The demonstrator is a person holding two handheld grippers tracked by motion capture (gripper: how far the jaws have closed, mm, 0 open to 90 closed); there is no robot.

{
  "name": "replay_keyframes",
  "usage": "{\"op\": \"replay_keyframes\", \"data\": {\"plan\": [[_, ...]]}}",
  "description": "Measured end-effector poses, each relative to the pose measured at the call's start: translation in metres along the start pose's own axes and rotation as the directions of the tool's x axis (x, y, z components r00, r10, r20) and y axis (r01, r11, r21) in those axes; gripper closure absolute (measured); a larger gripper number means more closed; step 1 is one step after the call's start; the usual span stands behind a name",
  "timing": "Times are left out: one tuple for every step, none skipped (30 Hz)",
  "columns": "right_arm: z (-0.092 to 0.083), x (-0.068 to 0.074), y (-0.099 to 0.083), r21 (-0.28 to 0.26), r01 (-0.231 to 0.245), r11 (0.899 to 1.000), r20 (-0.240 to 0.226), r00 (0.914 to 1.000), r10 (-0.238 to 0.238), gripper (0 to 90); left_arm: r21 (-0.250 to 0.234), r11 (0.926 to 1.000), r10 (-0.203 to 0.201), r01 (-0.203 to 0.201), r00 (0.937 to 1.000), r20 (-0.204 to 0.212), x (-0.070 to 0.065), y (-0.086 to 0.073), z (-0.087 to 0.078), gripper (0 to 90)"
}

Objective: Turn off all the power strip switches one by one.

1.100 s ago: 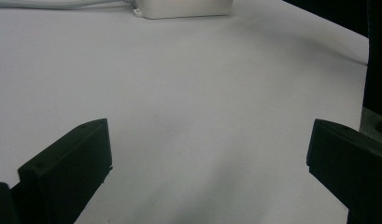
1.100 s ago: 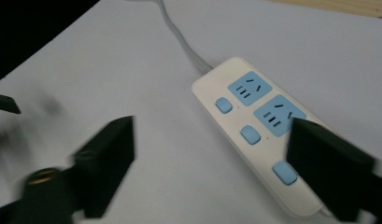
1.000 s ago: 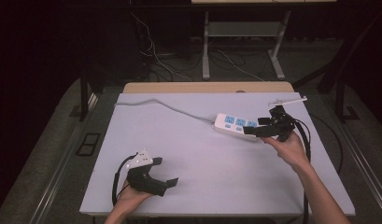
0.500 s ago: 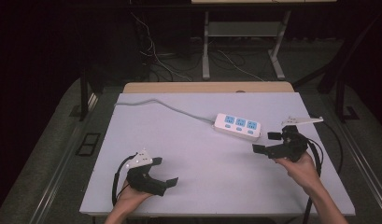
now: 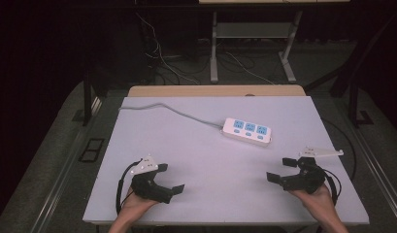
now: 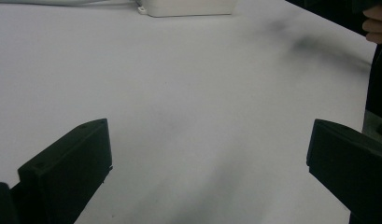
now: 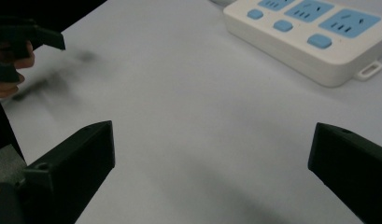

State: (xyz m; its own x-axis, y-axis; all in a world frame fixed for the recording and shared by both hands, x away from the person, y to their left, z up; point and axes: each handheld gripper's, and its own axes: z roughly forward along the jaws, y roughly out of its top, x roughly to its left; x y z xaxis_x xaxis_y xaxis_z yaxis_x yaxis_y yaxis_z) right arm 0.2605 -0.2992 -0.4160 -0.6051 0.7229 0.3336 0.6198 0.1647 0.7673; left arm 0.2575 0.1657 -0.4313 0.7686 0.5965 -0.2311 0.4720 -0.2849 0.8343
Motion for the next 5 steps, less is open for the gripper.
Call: {"op": "replay_keyframes", "data": {"plan": [[0.0,-0.0001,-0.0033,0.004,0.0,1.0,0.003,1.0,0.0,0.5,0.0,1.0,0.0,0.0,1.0,-0.001,0.0003,0.0,-0.0001,0.0],[0.0002,-0.0004,-0.0064,0.004,0.0,1.0,0.005,1.0,-0.001,0.5,0.001,1.0,0.0,0.0,1.0,-0.001,0.0007,0.0,0.0,0.0],[0.0003,-0.0008,-0.0088,0.006,0.001,1.0,0.007,1.0,-0.001,0.4,0.002,1.0,-0.001,0.001,1.0,-0.002,0.0012,0.0,0.0001,0.0],[0.0005,-0.001,-0.0105,0.008,0.0,1.0,0.006,1.0,0.0,0.4,0.001,1.0,-0.004,0.004,1.0,-0.001,0.0015,0.0001,0.0006,0.0],[0.0003,-0.0008,-0.0117,0.005,0.0,1.0,0.006,1.0,0.0,0.4,0.002,1.0,-0.005,0.005,1.0,-0.002,0.002,0.0002,0.001,0.0]]}}
